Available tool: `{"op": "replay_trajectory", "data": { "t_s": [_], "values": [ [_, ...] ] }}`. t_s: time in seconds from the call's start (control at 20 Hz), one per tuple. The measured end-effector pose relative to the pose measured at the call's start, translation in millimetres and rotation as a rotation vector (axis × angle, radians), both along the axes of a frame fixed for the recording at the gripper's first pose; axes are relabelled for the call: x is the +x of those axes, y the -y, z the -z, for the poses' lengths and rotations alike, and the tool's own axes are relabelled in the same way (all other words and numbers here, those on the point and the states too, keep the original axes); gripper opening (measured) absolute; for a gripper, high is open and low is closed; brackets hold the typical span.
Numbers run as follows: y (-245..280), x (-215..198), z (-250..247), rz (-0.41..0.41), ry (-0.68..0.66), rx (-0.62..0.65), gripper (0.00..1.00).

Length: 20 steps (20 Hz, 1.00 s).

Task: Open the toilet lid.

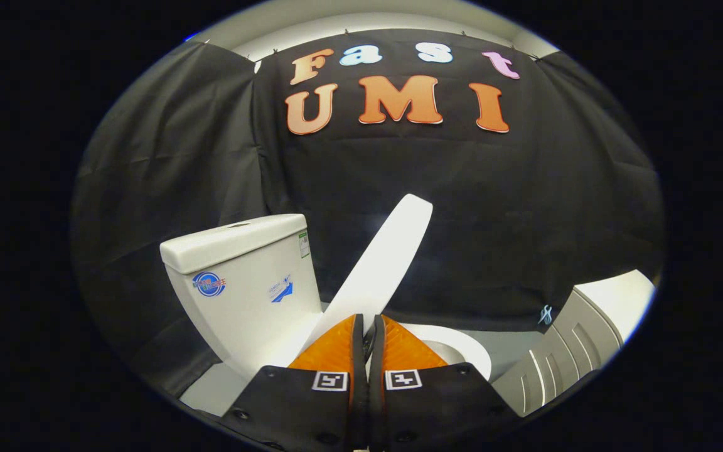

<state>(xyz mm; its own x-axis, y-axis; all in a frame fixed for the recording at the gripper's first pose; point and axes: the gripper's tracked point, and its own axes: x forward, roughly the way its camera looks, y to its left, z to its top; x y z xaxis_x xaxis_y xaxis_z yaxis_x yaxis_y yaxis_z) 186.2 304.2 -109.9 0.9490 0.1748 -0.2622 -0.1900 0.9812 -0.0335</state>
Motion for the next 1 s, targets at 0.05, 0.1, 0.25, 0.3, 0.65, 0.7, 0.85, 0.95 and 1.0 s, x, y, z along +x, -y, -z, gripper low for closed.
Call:
{"op": "replay_trajectory", "data": {
  "t_s": [0.05, 0.1, 0.25, 0.3, 0.65, 0.7, 0.85, 0.95, 1.0],
  "values": [
    [-5.8, 0.2, -3.2, -0.001, 0.002, -0.001, 0.08],
    [-13.5, 0.6, -4.9, -0.001, 0.003, 0.006, 0.08],
    [-34.1, 3.7, -11.2, -0.005, -0.002, 0.003, 0.08],
    [-38.6, 5.2, -12.4, -0.01, 0.002, -0.006, 0.08],
    [-90.9, 6.0, -24.6, -0.037, 0.016, -0.073, 0.08],
    [-99.8, 7.9, -25.2, -0.043, 0.017, -0.081, 0.08],
    [-126.1, 8.9, -30.2, -0.061, 0.031, -0.107, 0.08],
    [-143.4, 8.5, -30.5, -0.079, 0.035, -0.12, 0.08],
    [-152.9, 6.7, -29.1, -0.088, 0.039, -0.126, 0.08]
  ]
}}
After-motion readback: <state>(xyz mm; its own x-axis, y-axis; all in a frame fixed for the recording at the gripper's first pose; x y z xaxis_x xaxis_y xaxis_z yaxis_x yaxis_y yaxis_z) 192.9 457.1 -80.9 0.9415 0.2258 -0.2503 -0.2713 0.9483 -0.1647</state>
